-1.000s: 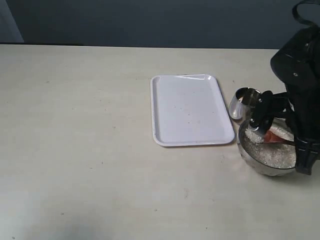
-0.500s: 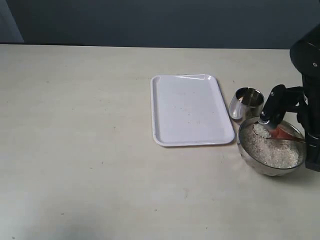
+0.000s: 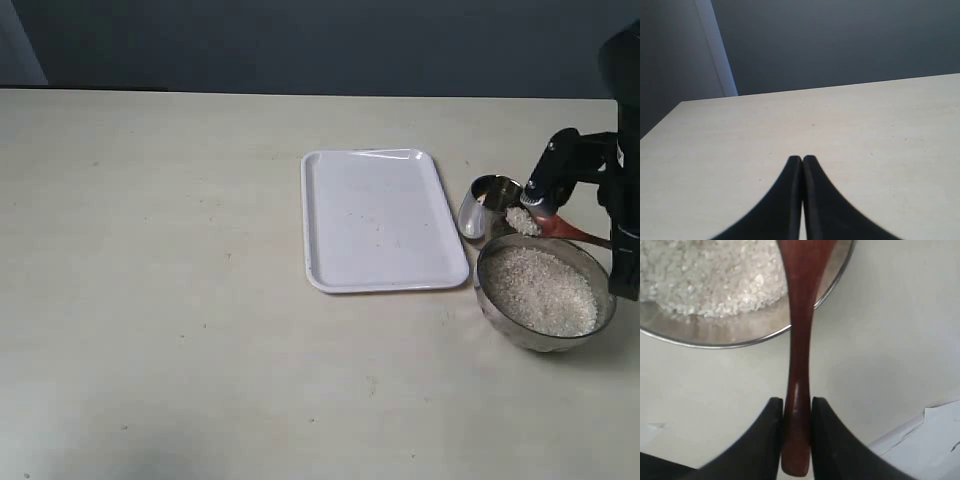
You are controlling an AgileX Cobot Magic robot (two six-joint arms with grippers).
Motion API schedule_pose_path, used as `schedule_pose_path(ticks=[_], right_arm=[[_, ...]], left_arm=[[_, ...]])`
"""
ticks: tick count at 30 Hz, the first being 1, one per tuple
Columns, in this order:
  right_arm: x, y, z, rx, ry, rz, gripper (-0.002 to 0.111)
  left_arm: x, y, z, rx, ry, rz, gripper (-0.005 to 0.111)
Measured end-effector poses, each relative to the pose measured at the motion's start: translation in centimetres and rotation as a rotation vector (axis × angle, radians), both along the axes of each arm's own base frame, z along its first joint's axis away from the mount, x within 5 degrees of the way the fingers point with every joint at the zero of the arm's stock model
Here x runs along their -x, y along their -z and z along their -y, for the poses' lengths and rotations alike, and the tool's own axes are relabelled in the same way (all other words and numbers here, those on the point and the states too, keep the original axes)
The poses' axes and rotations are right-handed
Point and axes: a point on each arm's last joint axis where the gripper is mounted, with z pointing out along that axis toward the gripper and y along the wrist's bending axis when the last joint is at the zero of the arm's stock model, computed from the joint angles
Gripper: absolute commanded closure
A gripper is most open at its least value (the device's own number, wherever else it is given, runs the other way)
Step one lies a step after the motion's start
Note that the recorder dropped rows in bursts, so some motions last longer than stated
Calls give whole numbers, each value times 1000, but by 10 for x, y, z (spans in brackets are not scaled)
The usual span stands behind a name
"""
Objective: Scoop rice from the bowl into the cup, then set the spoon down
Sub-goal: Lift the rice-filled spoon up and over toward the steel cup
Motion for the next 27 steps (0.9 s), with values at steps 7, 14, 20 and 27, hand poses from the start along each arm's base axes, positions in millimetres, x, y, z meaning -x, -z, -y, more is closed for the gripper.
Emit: schedule_pose_path(ticks=[7, 14, 20, 27], right_arm=[[-7, -10, -3, -16, -11, 34, 109], [-18, -6, -8, -13, -27, 24, 109], [-29, -10, -12, -23, -41, 38, 109], [-54, -6, 8, -106, 80, 20, 109]], left_arm=[[0, 0, 0, 0, 0, 0, 106], [0, 0, 0, 0, 0, 0, 106], [0, 0, 0, 0, 0, 0, 106], [0, 0, 0, 0, 0, 0, 106]])
